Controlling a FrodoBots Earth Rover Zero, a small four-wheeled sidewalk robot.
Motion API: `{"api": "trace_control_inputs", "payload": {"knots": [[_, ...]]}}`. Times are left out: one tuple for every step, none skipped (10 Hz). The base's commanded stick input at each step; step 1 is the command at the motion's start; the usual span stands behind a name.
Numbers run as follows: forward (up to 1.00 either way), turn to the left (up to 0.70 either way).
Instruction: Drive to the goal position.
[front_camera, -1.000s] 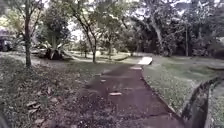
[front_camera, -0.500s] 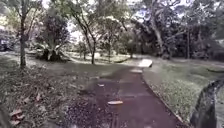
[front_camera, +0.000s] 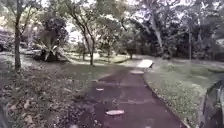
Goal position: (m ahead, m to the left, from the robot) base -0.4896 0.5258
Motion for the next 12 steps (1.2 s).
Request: {"api": "trace_control_inputs", "payload": {"knots": [[0.50,0.00],[0.50,0.00],[0.50,-0.06],[0.50,-0.17],[0.50,-0.30],[0.50,-0.22],[0.50,-0.11],[0.50,-0.49],[0.50,-0.46],[0.50,-0.32],[0.50,-0.25],[0.50,-0.43]]}}
